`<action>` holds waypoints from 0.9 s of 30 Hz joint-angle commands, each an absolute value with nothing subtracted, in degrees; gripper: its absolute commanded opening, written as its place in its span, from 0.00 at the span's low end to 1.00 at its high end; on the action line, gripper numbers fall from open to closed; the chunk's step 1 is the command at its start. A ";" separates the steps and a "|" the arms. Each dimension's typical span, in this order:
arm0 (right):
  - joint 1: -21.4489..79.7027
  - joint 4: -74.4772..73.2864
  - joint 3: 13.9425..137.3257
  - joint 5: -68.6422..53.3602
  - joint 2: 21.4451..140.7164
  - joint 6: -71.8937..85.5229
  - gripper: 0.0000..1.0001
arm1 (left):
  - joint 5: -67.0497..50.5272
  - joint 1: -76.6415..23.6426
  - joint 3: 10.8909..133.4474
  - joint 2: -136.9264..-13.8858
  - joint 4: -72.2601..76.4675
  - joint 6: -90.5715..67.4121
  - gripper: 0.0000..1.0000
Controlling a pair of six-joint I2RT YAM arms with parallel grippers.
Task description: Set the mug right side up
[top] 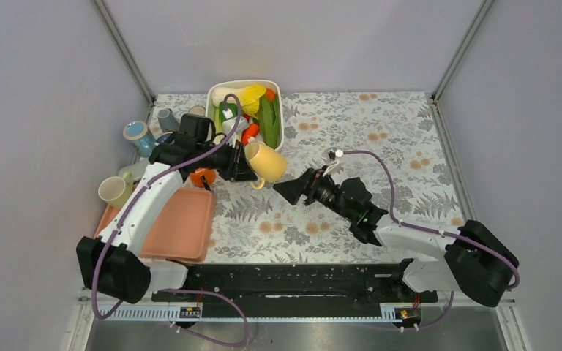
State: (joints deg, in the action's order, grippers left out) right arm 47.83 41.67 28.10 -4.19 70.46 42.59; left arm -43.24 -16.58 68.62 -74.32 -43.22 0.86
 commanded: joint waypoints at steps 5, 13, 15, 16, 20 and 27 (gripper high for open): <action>47.44 73.69 37.57 -16.77 81.85 54.82 0.80 | -56.57 -19.18 70.84 -67.82 -39.64 0.20 0.00; 47.46 70.85 37.72 -13.55 78.97 48.04 0.19 | -57.54 -19.60 66.55 -67.98 -39.37 1.89 0.00; 47.46 65.27 37.96 -13.47 77.20 43.58 0.00 | -55.87 -19.60 67.27 -68.74 -40.42 3.47 0.01; 47.48 61.22 37.95 -12.72 75.56 40.59 0.00 | -54.21 -19.59 67.91 -69.20 -41.71 4.74 0.11; 47.46 35.40 40.17 -6.32 67.80 19.48 0.00 | -48.19 -17.90 69.48 -69.68 -45.85 9.75 0.61; 51.93 0.99 49.26 -1.15 67.72 -15.44 0.00 | -34.26 -14.44 73.94 -69.06 -44.72 8.51 0.78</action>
